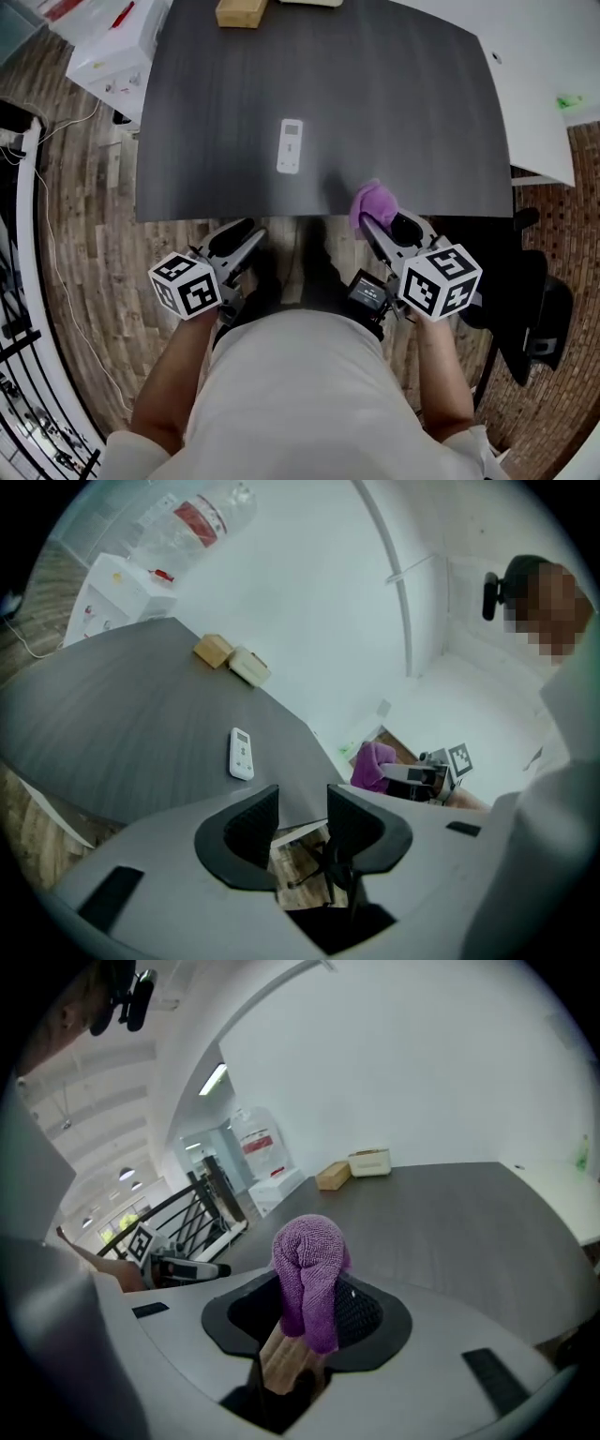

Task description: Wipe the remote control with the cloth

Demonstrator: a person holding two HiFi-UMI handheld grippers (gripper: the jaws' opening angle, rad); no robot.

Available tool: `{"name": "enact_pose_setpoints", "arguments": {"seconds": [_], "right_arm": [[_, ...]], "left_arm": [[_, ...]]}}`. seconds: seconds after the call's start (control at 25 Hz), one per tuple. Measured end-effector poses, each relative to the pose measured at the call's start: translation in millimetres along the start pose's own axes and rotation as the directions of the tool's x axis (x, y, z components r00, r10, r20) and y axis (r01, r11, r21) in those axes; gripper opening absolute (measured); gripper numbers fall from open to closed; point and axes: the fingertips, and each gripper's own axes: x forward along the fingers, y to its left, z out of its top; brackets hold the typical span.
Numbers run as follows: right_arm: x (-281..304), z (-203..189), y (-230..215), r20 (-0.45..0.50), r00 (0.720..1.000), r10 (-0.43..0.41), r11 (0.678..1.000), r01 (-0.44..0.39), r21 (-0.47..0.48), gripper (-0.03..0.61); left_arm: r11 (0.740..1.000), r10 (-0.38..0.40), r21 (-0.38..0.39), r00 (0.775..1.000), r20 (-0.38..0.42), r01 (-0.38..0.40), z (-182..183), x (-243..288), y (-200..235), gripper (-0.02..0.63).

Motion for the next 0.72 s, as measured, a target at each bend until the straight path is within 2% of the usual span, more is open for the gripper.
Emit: {"name": "enact_pose_setpoints", "arguments": {"seconds": [0.12, 0.24, 0.36, 0.44, 0.52, 0.64, 0.72], "right_arm": [[24, 3, -15, -0.068, 0.996, 0.056, 0.997, -0.059, -0.05, 0.137], [52, 8, -26, -0.141, 0.984, 0.107, 0.984, -0.125, -0.128, 0.137], [81, 12, -35, -0.214, 0.969, 0.123, 0.94, -0.183, -0.289, 0.137], [99, 12, -38, -0.262, 0.956, 0.134, 0.887, -0.233, -0.399, 0.137], [117, 13, -37, -0.306, 0.94, 0.154, 0.823, -0.293, -0.487, 0.137], [143, 9, -29, -0.38, 0.907, 0.179, 0.738, -0.379, -0.558, 0.137], [158, 4, -23, -0.42, 0.89, 0.177, 0.697, -0.414, -0.585, 0.137]], "left_arm": [[0.998, 0.07, -0.002, 0.998, -0.004, -0.07, 0, 24, 12, 0.148], [0.989, 0.149, -0.001, 0.989, -0.016, -0.149, -1, 48, 26, 0.197], [0.963, 0.265, 0.061, 0.963, -0.043, -0.263, -5, 72, 45, 0.235], [0.927, 0.358, 0.143, 0.932, -0.055, -0.347, -8, 87, 57, 0.255], [0.875, 0.443, 0.243, 0.895, -0.055, -0.419, -7, 100, 65, 0.265], [0.783, 0.549, 0.379, 0.834, -0.049, -0.493, -2, 117, 75, 0.289], [0.742, 0.588, 0.43, 0.807, -0.049, -0.515, 1, 126, 86, 0.302]]}}
